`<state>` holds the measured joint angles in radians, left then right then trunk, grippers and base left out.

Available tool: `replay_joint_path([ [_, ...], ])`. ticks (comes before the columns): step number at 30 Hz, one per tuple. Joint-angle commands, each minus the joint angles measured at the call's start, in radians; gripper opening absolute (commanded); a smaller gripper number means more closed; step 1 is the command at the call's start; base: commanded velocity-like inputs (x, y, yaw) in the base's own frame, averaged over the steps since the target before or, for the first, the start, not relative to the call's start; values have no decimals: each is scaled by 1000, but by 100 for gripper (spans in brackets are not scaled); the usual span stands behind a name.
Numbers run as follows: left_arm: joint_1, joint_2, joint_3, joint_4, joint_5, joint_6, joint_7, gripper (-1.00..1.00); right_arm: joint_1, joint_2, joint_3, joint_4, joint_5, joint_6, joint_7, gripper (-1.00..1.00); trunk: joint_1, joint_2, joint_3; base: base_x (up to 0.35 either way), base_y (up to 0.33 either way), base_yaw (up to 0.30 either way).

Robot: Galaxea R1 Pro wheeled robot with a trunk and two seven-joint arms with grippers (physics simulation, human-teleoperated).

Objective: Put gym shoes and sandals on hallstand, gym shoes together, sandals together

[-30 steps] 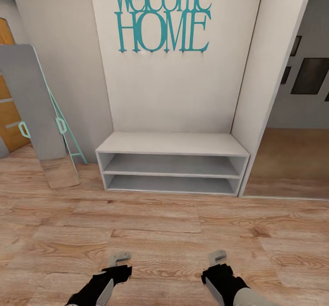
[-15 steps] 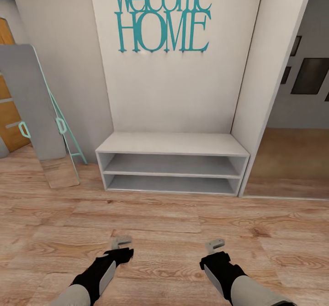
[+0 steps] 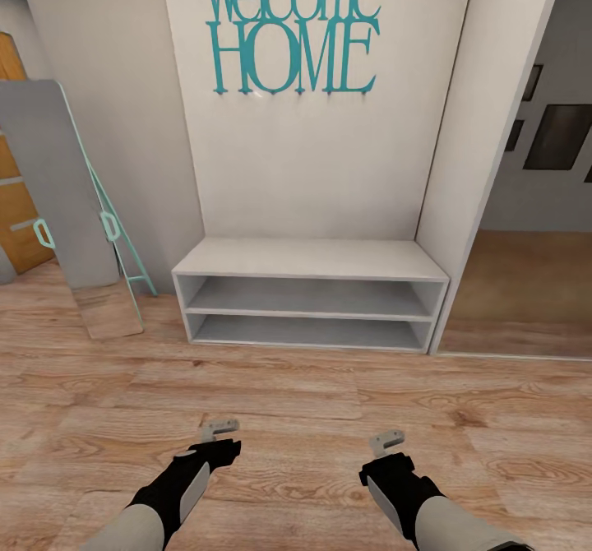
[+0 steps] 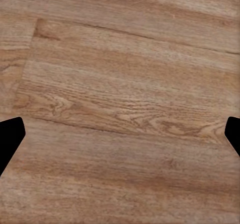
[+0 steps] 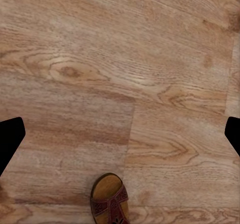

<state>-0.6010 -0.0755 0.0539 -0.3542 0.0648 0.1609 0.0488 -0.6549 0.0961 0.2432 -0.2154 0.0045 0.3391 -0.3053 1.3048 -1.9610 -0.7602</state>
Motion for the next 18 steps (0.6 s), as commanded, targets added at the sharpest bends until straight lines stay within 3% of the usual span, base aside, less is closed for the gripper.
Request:
replay_joint_path([
  [1,0,0,0,0,0,0,0,100,0,0,0,0,0,0,0,100,0,0,0,0,0,0],
  [11,34,2,-1,5,1,-34,2,100,23,-8,1,32,1,-29,0,100,0,0,0,0,0,18],
  [18,74,3,-2,8,1,-73,3,100,35,-12,2,72,2,-68,-2,100,0,0,0,0,0,164],
])
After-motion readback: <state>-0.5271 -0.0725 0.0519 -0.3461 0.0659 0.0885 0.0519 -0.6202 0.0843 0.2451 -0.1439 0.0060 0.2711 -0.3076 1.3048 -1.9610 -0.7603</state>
